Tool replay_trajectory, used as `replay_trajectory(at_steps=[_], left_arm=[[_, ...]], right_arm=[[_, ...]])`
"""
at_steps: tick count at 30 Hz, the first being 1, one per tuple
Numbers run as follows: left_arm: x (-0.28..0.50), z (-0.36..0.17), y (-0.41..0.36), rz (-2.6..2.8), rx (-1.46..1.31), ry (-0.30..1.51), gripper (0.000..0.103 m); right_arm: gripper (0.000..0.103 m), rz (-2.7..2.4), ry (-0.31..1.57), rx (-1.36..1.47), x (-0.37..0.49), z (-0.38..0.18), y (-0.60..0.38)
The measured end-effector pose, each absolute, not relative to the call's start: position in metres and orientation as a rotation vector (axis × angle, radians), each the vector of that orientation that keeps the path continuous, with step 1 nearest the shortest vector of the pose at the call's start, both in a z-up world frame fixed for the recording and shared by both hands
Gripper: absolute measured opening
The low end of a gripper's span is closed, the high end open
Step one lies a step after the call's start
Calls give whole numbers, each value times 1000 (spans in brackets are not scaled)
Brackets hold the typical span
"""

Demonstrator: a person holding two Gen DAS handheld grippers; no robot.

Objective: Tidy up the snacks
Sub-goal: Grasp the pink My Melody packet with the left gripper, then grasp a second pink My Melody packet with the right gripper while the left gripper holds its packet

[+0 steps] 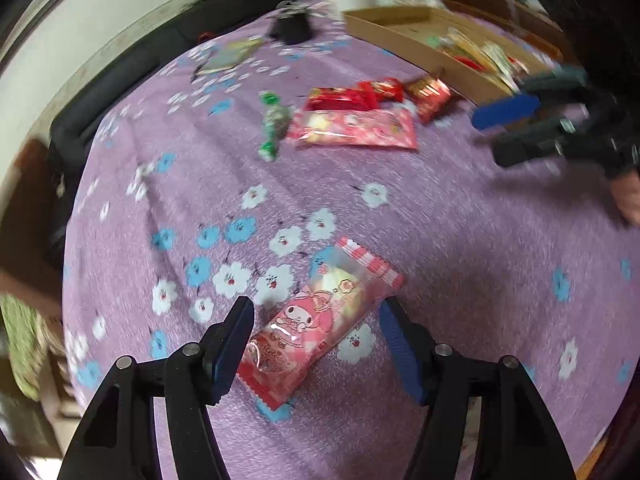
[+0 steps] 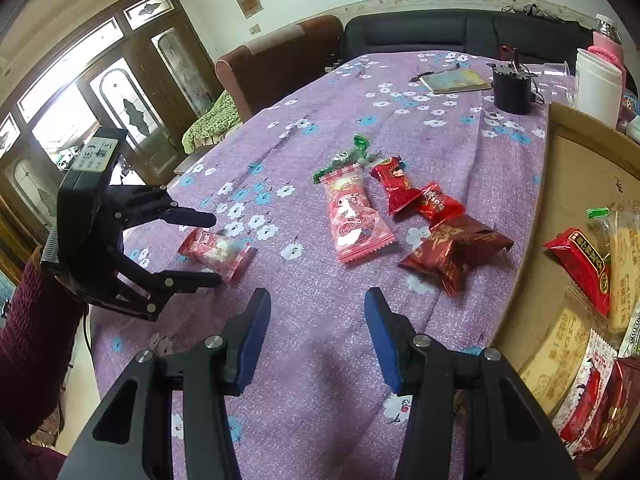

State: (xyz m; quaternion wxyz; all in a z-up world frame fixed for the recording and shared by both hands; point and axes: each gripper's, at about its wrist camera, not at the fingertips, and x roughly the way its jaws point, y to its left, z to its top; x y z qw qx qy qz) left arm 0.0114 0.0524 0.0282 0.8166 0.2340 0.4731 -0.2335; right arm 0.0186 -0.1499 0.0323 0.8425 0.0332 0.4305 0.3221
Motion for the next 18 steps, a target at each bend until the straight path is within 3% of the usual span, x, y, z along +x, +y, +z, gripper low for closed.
replay_trajectory(at_steps=[1, 4, 6, 13, 18], left_arm=[[12, 28, 55, -461, 479, 1000, 56], [9, 28, 64, -346, 359, 1010, 38], [7, 27, 70, -261, 246, 1019, 32], [25, 20, 69, 9, -41, 962, 32], [22, 15, 59, 65, -7, 872, 32]], right_arm=[[48, 680, 910, 72, 19, 32, -150], [48, 681, 913, 75, 20, 32, -150], [48, 677, 911, 65, 19, 31, -149], [48, 631, 890, -1, 17, 29, -142], [48, 573, 916, 18, 27, 34, -143]])
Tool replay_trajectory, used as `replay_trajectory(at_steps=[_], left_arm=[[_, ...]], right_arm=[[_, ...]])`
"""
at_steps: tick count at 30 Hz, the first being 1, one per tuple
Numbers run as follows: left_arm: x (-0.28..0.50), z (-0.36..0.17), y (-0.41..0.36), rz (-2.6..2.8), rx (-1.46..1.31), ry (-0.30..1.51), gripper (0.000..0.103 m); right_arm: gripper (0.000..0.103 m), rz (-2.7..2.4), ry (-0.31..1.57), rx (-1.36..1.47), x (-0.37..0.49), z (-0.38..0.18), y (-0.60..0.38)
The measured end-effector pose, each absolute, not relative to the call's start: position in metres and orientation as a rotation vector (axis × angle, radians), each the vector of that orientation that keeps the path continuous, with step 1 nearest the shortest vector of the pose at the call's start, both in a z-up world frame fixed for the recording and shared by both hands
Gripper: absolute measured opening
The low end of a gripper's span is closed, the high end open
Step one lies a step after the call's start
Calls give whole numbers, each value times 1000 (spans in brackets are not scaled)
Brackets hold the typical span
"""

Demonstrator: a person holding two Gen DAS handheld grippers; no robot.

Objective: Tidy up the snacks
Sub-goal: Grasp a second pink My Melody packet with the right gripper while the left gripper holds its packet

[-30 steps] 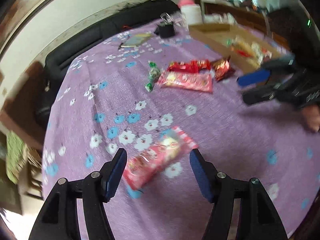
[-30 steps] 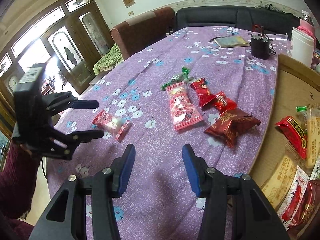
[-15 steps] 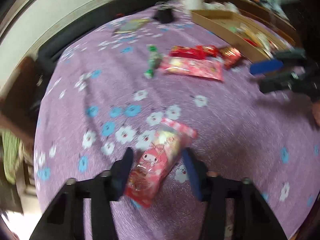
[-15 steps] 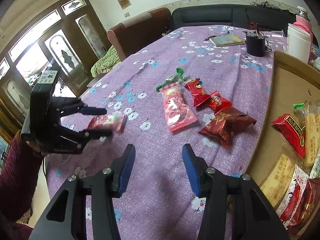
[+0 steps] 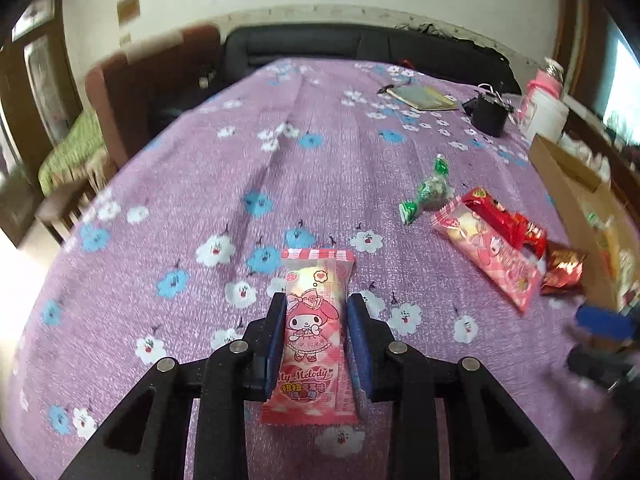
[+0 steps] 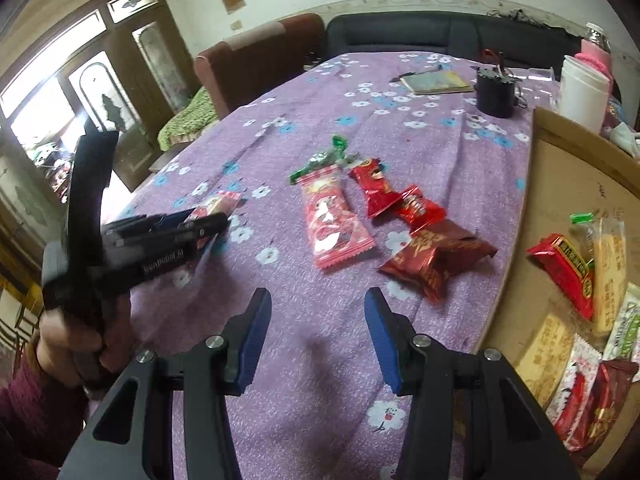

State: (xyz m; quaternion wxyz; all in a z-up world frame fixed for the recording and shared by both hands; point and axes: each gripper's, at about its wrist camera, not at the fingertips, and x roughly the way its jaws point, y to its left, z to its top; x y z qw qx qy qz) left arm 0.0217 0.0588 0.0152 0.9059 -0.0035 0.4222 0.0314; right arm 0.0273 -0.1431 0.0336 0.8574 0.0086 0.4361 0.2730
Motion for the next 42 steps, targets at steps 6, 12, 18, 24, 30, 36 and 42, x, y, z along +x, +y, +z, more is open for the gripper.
replay_trajectory(at_steps=[6, 12, 18, 24, 30, 36, 42], left_arm=[[23, 19, 69, 25, -43, 873, 32], [26, 17, 69, 9, -56, 872, 32], [26, 16, 68, 2, -59, 872, 32], [24, 17, 71, -11, -72, 868, 26], [20, 21, 70, -22, -76, 843, 26], [14, 32, 77, -26, -111, 774, 26], [14, 35, 80, -6, -122, 752, 26]], right_arm=[[48, 540, 955, 7, 57, 42, -124], [48, 454, 1012, -76, 98, 27, -92], [36, 397, 1017, -175, 109, 11, -72], [28, 387, 988, -106, 70, 18, -85], [28, 392, 871, 5, 36, 28, -99], [28, 422, 839, 27, 34, 25, -103], [29, 439, 843, 36, 35, 22, -104]])
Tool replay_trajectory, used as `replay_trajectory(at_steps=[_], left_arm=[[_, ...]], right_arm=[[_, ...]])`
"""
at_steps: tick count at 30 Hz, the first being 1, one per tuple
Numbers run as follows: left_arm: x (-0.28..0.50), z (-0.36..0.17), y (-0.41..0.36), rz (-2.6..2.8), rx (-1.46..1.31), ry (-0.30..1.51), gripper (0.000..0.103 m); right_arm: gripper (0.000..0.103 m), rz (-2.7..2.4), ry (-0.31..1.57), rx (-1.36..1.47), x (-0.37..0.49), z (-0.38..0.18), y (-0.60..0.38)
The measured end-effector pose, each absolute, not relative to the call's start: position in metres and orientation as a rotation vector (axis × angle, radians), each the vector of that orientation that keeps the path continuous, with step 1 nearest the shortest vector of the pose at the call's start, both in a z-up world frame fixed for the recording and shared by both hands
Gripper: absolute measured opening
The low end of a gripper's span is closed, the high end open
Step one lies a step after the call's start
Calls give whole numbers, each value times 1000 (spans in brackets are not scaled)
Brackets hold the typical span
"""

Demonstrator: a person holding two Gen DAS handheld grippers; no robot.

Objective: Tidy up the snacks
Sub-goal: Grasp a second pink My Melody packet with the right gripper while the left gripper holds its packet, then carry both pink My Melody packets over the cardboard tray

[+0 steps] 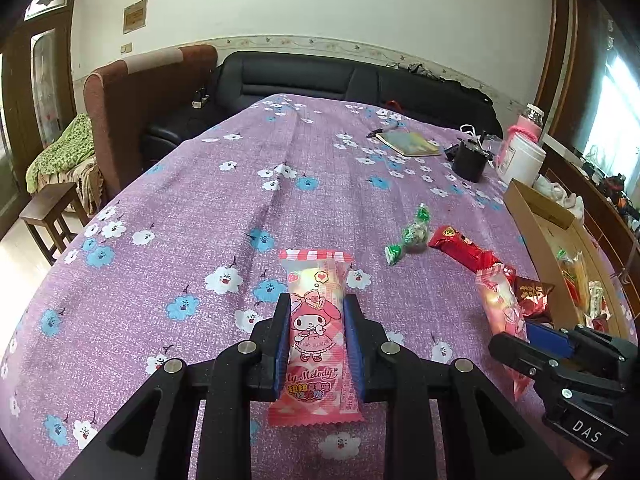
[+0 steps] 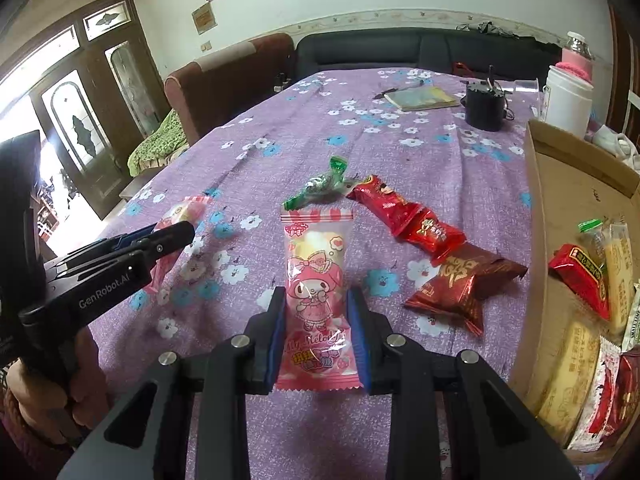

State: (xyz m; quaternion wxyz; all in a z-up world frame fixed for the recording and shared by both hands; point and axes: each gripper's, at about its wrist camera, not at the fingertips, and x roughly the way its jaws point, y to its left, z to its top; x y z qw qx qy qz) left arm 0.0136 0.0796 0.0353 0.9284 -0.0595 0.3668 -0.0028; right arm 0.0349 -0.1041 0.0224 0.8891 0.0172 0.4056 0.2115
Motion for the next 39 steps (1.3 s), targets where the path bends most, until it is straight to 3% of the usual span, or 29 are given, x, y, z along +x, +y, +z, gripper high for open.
replay_trajectory(at_steps=[39], left_arm=[[10, 38, 61, 12, -28, 699, 26]], right_arm=[[29, 417, 812, 68, 35, 30, -111]])
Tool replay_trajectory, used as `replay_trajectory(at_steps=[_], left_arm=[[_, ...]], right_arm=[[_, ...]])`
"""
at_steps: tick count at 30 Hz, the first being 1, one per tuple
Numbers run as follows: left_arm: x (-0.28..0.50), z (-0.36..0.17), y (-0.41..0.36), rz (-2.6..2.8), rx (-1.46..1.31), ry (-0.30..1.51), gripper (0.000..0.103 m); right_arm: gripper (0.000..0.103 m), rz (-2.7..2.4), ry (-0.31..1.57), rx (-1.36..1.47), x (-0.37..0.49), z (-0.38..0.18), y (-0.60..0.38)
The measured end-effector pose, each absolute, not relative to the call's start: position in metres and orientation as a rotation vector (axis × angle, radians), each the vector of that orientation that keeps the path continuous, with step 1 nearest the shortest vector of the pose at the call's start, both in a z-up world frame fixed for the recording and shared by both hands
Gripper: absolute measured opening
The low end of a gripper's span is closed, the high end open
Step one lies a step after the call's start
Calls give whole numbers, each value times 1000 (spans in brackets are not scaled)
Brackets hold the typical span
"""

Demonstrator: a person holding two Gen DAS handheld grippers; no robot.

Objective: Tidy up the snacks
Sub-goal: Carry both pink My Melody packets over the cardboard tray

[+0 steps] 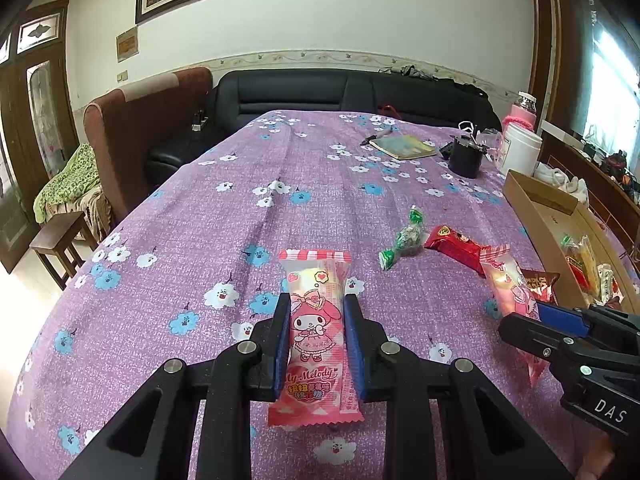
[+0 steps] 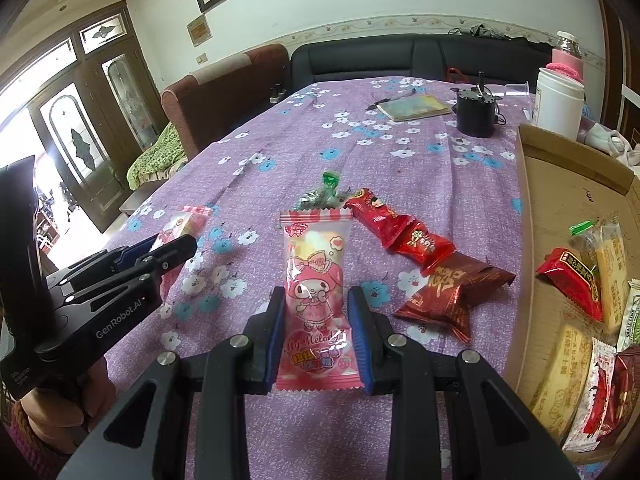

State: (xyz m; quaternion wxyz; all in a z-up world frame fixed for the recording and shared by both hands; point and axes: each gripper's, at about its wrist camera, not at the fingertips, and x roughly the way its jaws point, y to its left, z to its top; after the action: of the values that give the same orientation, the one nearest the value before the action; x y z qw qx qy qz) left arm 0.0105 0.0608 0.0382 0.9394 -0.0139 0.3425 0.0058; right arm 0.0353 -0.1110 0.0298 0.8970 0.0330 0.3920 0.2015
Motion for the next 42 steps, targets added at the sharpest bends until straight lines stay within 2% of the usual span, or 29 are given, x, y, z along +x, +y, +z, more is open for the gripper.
replay_trajectory(at_steps=[9, 19, 26, 34, 42], left_arm=[[10, 42, 61, 6, -42, 669, 26], [1, 49, 58, -10, -44, 639, 26], [-11, 70, 35, -63, -6, 631, 26], [-11, 100, -40, -226, 25, 616, 26], [9, 92, -144, -429, 0, 707, 25]], right_arm=[[29, 361, 782, 48, 37, 37, -115], [29, 304, 725, 46, 22, 68, -129], [29, 249, 680, 56, 12, 89, -172], [29, 145, 648, 208, 22, 93, -267], [29, 58, 691, 353, 34, 72, -337]])
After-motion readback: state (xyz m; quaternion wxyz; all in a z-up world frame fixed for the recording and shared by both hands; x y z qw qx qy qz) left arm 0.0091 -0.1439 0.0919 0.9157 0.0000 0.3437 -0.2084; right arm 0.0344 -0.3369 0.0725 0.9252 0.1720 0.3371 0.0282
